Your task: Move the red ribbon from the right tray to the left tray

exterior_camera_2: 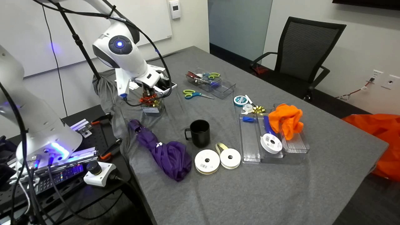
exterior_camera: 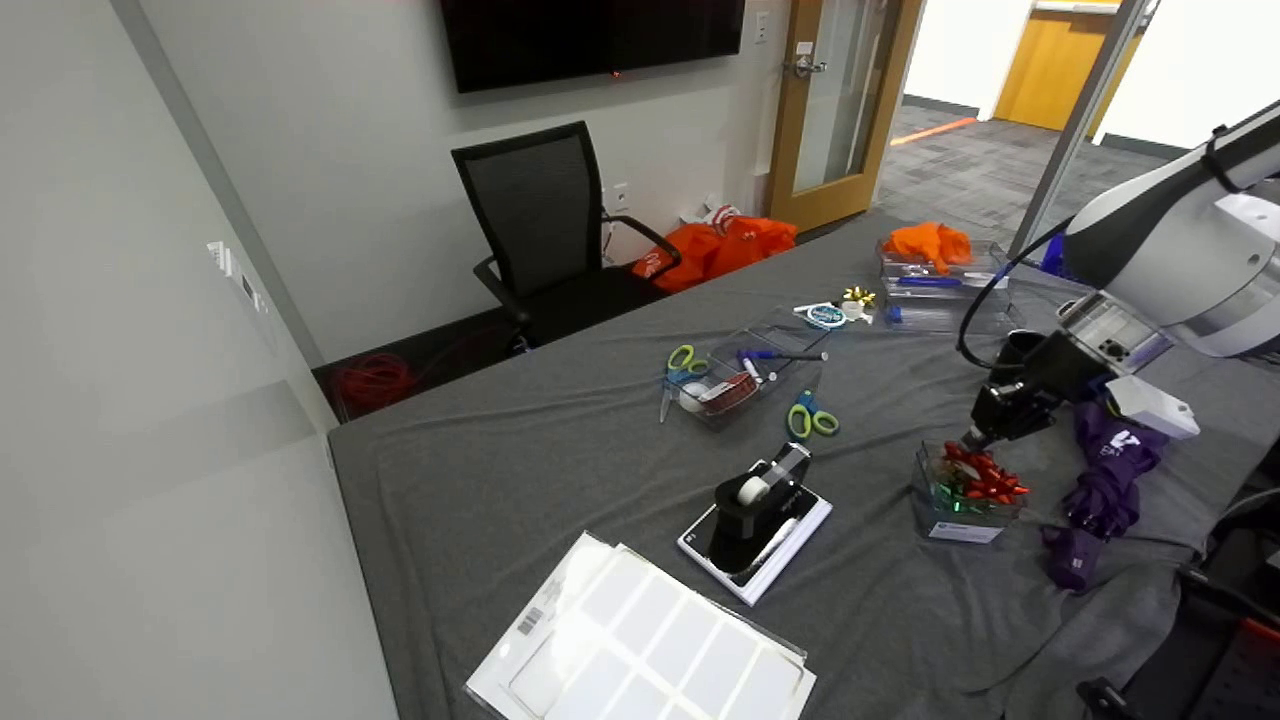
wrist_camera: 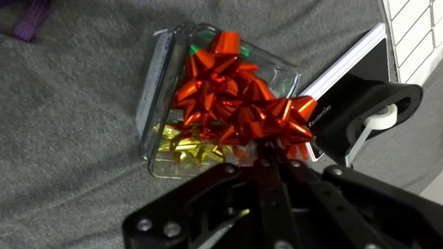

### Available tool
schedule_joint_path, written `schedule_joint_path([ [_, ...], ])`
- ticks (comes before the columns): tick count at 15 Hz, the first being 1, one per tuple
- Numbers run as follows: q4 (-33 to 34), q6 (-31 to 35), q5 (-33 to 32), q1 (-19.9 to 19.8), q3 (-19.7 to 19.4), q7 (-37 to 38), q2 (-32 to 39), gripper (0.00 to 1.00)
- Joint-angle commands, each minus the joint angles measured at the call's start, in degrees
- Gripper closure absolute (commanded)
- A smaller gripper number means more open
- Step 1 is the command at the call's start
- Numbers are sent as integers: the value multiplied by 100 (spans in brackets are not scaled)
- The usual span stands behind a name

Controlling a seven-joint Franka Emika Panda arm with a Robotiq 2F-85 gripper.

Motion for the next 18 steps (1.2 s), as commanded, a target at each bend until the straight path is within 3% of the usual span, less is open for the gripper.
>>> schedule_joint_path([
  [1,-41,423,459,77,83,-371,176,100],
  [2,-32,505,518,93,93,-378,224,73],
  [3,-28,554,552,105,98,-323,257,72],
  [5,-56,521,465,106,77,-185,245,60],
  [13,-359,218,233,30,-7,-241,-311,2],
  [18,-614,99,-190,-27,-93,-143,-880,0],
])
